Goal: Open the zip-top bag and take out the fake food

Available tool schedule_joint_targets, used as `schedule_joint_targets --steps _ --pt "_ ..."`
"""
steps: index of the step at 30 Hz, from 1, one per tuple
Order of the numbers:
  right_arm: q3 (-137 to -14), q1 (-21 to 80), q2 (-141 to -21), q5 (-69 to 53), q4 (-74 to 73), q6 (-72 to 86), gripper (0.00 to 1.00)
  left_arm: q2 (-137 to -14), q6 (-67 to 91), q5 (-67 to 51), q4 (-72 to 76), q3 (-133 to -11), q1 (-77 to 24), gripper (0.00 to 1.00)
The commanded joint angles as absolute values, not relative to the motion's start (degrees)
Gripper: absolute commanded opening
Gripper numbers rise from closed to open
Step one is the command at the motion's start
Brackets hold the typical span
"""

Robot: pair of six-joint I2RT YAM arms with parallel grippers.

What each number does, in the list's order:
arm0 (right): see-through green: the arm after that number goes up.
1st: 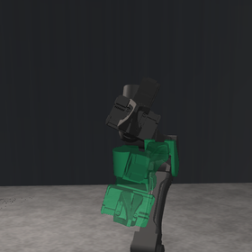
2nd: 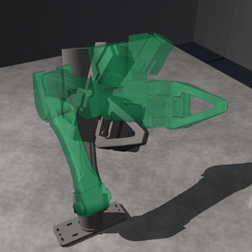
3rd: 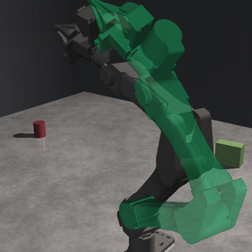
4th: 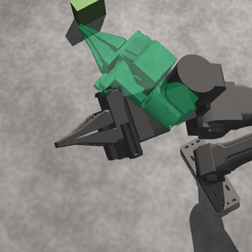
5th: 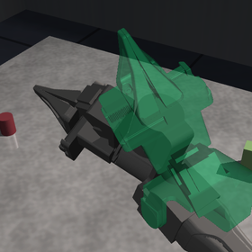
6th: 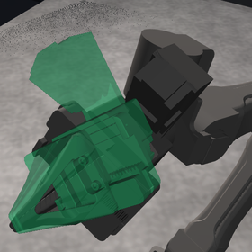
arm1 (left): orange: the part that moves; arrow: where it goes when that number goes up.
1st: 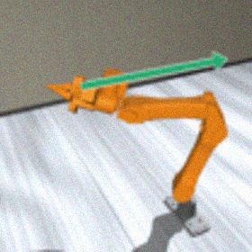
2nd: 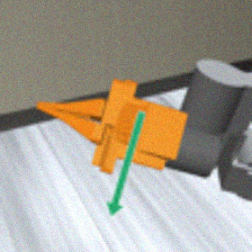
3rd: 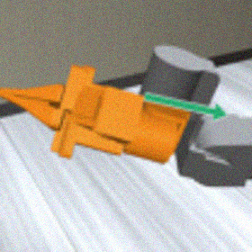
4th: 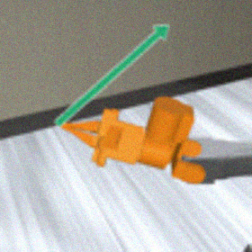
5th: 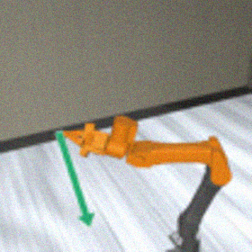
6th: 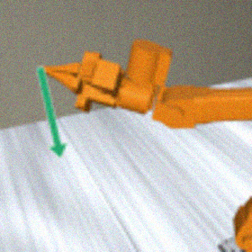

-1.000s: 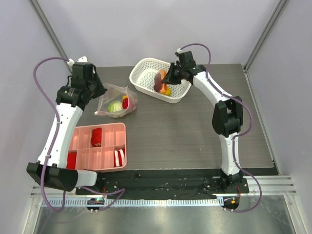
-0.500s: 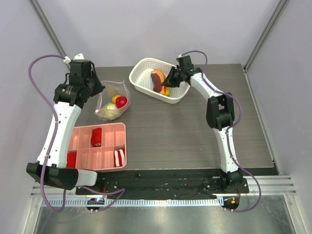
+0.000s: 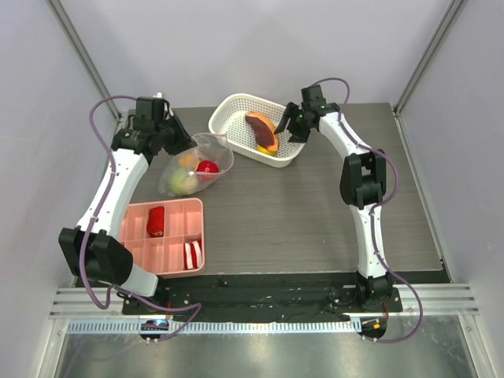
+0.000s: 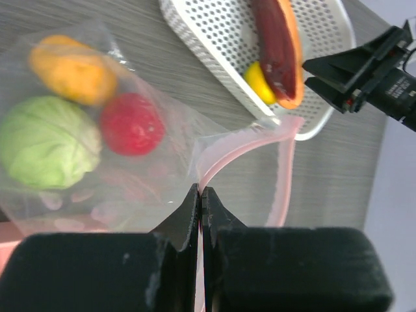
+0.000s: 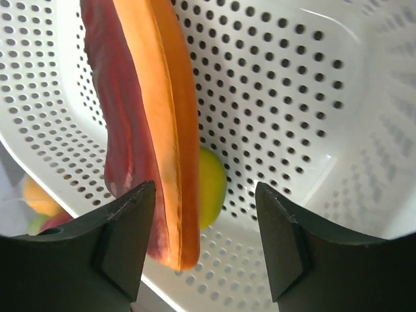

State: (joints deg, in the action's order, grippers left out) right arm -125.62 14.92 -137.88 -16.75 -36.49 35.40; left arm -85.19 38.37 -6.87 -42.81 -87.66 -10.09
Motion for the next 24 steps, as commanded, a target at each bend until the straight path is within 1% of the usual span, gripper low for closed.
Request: schedule_joint_targets --steps 1,4,7,9,12,13,17,18,19,21,24 --pt "-130.17 15.21 -128.24 -8.73 -44.98 28.92 0.70 -85.34 40.25 -15.03 -35.86 -88.77 -9.84 0.00" --pt "-128.06 15.47 -123.06 -6.16 -45.62 27.95 0.71 -86.39 40.60 -15.82 -35.77 -89.12 -9.84 0.00" --pt "-126.48 17.40 -118.58 -7.29 -44.65 27.34 0.71 -86.92 41.04 -17.58 -34.72 -89.21 -9.84 0.00" --pt "-126.39 20.46 -116.38 -9.57 -44.13 27.25 0.70 -87.18 41.22 -17.40 -34.28 -89.47 -9.93 0.00" --pt "-126.83 24.95 -114.44 -11.25 -42.90 27.07 0.66 -87.80 41.57 -17.31 -34.19 -89.47 -9.84 0.00" --pt "-127.00 28.09 -114.09 -11.69 -42.54 27.07 0.63 -87.80 41.66 -17.40 -34.02 -89.21 -9.84 0.00" --pt "-124.72 34.27 -112.06 -11.60 -39.12 29.70 0.50 -87.28 42.71 -17.58 -33.05 -87.98 -9.84 0.00" --pt "-124.02 34.97 -111.80 -11.78 -36.85 30.14 0.38 -87.10 42.80 -17.58 -32.96 -87.80 -9.84 0.00" --pt "-123.49 36.20 -111.45 -11.78 -36.13 30.49 0.33 -86.66 42.89 -17.32 -33.05 -87.54 -9.84 0.00" --pt "-122.00 37.09 -111.62 -12.21 -34.64 31.46 0.29 -86.14 43.07 -16.88 -33.48 -87.28 -9.84 0.00" --pt "-120.33 39.63 -112.06 -12.74 -33.84 30.85 0.29 -85.87 43.24 -16.26 -34.19 -87.19 -9.84 0.00"
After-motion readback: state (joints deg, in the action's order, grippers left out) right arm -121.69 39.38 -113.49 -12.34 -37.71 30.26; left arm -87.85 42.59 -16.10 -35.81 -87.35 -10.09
